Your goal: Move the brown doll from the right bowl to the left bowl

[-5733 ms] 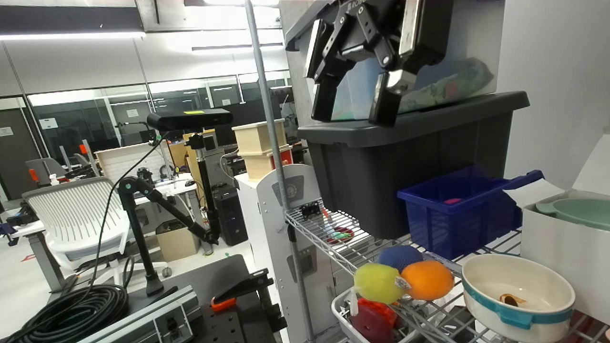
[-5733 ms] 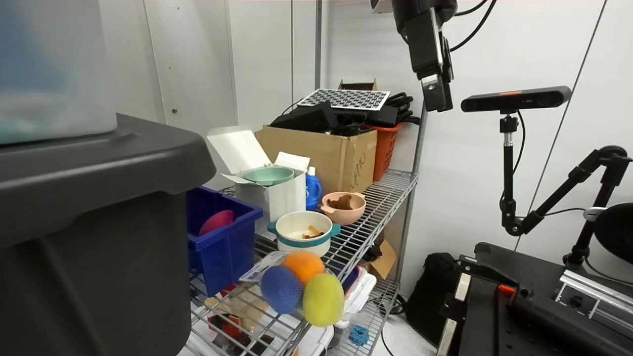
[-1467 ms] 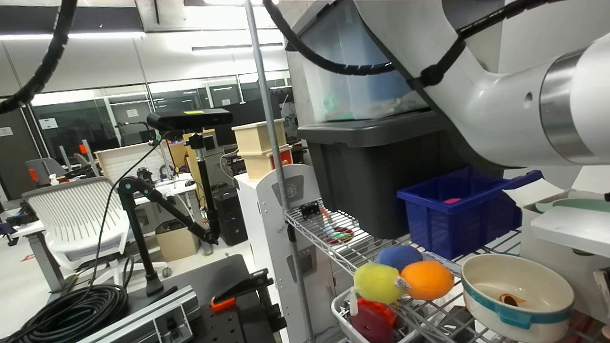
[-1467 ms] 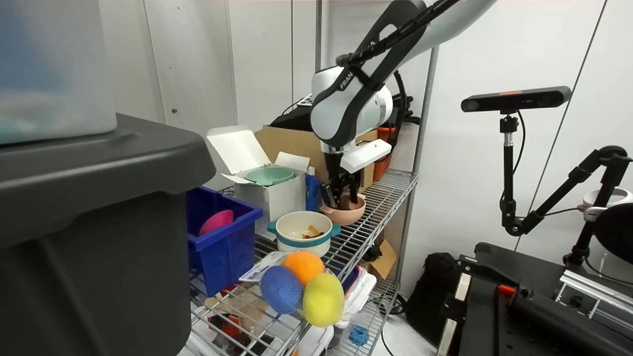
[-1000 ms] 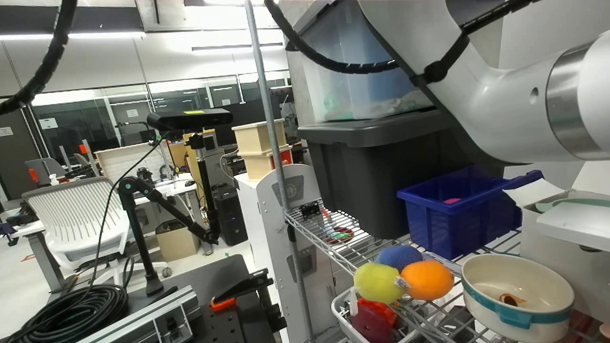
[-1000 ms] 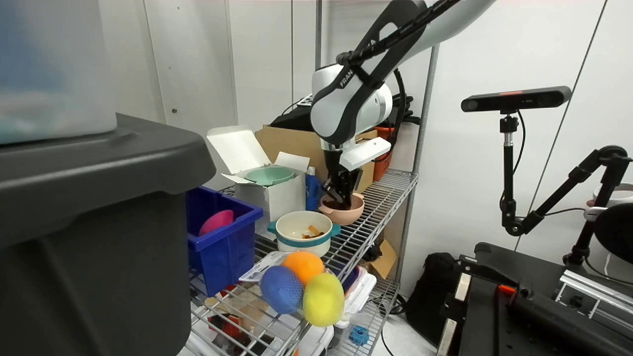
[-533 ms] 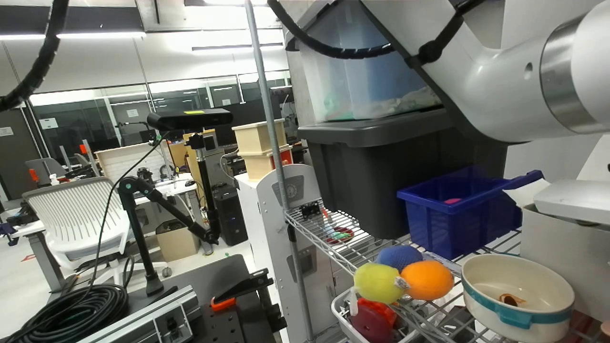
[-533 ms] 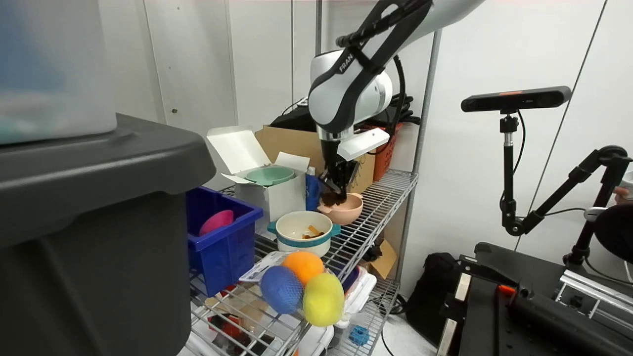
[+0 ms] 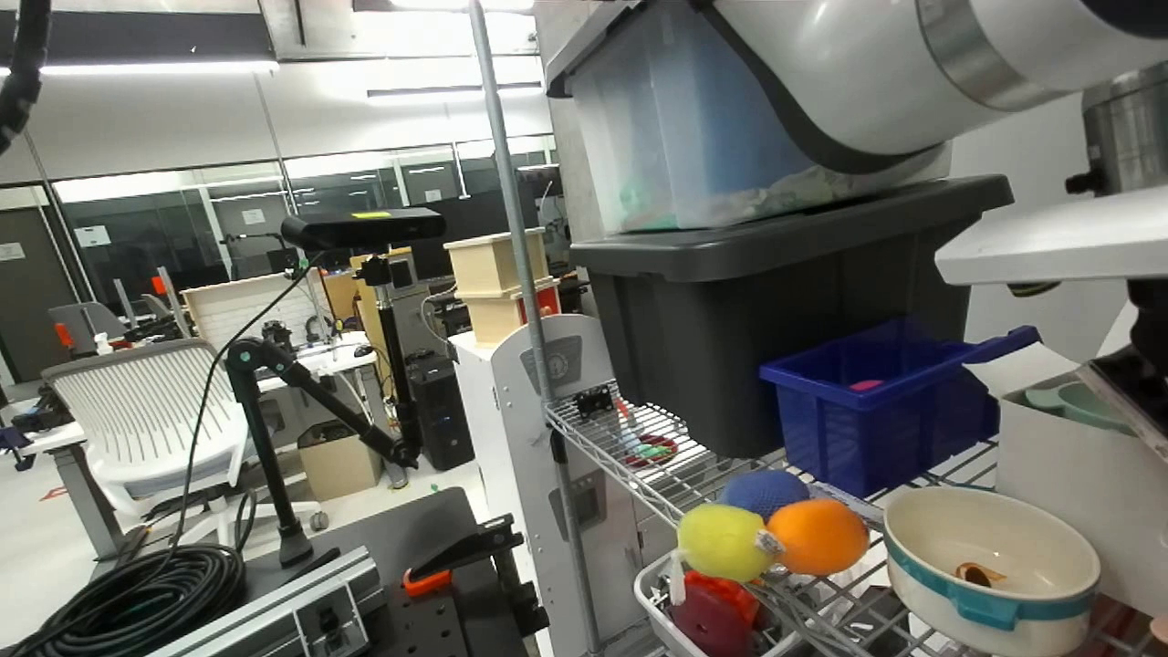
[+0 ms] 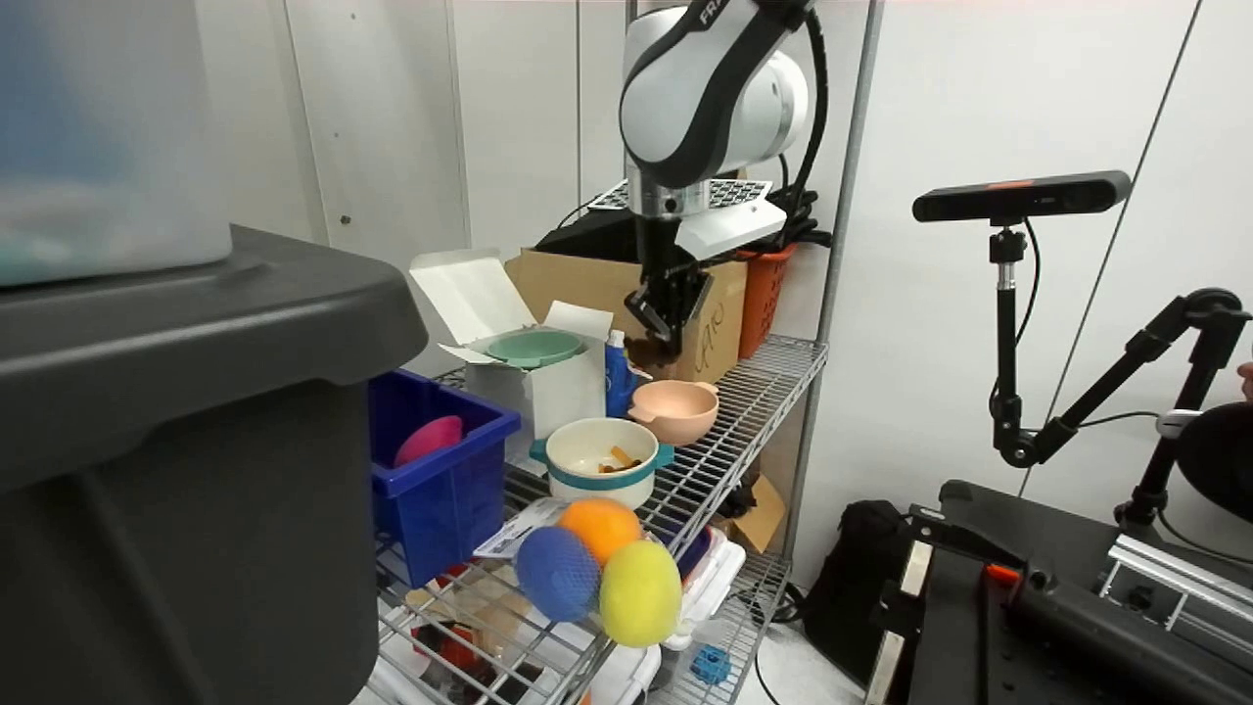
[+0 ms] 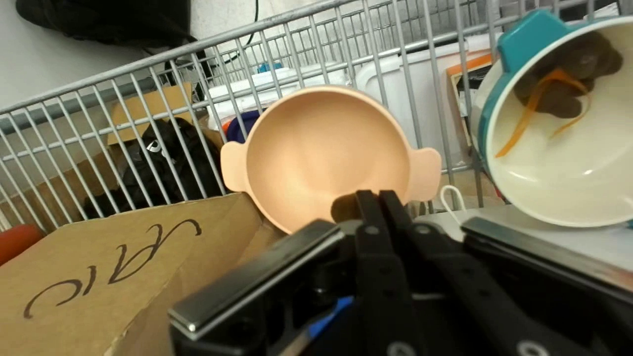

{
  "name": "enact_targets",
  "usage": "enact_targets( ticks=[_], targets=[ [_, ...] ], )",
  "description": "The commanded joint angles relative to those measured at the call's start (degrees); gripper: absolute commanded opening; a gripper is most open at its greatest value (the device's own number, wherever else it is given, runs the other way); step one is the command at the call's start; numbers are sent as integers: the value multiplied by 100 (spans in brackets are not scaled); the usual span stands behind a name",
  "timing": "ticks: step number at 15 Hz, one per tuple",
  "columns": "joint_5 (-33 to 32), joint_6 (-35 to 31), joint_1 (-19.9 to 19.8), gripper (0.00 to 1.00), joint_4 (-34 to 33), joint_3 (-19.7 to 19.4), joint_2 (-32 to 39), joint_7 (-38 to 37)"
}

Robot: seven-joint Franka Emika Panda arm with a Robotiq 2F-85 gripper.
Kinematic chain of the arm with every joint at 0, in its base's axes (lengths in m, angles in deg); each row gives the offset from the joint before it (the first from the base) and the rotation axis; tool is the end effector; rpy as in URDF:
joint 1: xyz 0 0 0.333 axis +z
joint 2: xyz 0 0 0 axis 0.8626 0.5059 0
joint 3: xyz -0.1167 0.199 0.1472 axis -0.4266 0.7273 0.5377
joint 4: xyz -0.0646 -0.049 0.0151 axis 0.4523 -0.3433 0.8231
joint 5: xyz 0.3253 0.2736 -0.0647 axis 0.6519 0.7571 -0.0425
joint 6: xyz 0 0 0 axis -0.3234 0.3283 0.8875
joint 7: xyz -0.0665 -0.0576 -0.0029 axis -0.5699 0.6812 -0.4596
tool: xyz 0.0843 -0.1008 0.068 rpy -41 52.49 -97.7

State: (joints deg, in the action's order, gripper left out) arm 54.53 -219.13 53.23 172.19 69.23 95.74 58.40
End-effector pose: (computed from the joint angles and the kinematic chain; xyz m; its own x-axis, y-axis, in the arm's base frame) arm 0.6674 -0.1764 0.1201 0.9835 -0.1694 0.0639 -0.1782 -0.9681 0.1761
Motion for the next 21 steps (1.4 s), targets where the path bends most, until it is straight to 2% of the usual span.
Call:
enact_targets(
  ticks=[1,7,13,21],
  targets=[
    [57,-57,10,1,774,134,-698,238],
    [-38,11,325,1,1194,264,-941,138],
    [-77,15,630,1,1078,358,-687,17],
    [-86,-7,641,1,1029,306,-532,42]
  ],
)
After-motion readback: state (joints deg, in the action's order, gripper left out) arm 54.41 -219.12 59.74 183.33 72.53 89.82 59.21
